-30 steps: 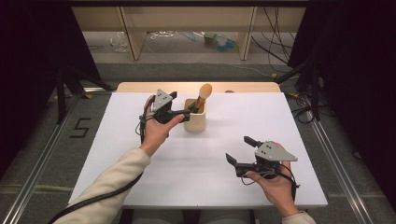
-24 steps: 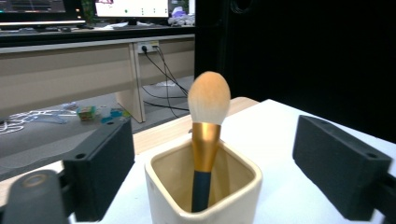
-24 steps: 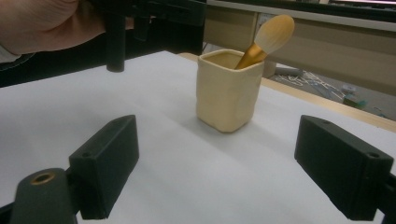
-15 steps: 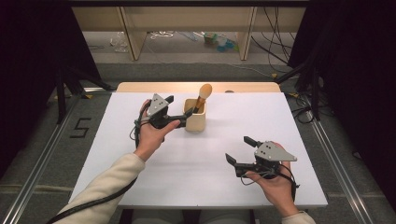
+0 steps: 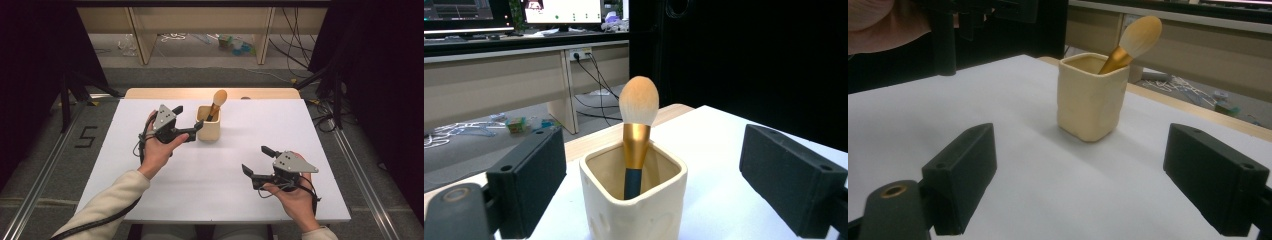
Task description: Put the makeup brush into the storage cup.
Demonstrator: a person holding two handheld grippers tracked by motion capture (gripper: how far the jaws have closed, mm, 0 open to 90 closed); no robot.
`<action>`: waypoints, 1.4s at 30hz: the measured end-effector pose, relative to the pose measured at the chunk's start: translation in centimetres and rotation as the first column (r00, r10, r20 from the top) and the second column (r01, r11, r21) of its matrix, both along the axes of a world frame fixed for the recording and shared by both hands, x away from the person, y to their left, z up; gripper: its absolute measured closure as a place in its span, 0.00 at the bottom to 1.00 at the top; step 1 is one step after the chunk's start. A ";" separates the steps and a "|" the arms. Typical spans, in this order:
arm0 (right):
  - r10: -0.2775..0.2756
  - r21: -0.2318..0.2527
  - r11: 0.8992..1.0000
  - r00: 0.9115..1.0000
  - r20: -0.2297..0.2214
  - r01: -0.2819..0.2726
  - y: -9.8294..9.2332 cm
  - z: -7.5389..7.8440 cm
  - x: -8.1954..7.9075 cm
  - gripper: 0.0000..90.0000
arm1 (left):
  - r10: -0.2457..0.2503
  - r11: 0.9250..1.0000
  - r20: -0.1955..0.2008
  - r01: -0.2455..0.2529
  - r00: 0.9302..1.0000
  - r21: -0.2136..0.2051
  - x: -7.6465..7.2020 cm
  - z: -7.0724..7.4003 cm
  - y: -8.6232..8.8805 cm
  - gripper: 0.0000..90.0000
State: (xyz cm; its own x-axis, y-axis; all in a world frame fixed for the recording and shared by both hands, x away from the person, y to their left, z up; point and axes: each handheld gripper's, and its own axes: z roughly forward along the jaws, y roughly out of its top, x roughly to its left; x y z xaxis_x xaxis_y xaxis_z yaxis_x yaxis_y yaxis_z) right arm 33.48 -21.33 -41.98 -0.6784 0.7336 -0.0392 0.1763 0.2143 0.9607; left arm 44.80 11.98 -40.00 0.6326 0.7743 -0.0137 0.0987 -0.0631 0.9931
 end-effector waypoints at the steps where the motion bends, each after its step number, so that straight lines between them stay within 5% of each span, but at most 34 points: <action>1: 0.000 0.000 1.000 1.000 0.000 0.000 0.0 0.0 0.0 0.16 | 0.000 1.000 0.000 0.000 1.000 0.000 0.0 0.0 0.0 0.12; 15: -0.001 -0.008 1.000 1.000 0.014 0.001 -0.1 0.0 0.1 0.16 | -0.031 0.999 -0.004 0.031 1.000 -0.028 -2.3 0.4 1.1 0.12; 16: -0.001 -0.008 1.000 1.000 0.014 0.001 -0.1 0.0 0.1 0.16 | -0.045 0.991 0.125 0.028 0.991 0.129 -1.6 0.9 2.2 0.12; 40: -0.005 -0.001 1.000 1.000 0.017 0.005 -0.2 0.1 0.1 0.16 | -0.082 0.993 0.136 0.070 0.987 0.092 -5.7 1.1 4.9 0.12; 42: 0.000 -0.006 1.000 1.000 0.014 0.001 -0.2 0.1 0.1 0.16 | -0.047 0.997 0.122 0.039 0.991 0.064 -6.2 1.0 5.2 0.12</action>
State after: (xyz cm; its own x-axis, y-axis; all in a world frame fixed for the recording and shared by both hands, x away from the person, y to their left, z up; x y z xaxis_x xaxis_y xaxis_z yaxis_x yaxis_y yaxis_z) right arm 33.55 -21.52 -41.85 -0.6774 0.7337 -0.0525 0.1633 0.2196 0.9618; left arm 38.61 17.20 -38.96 0.6593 0.7432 0.1134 -0.0286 -0.1260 0.9916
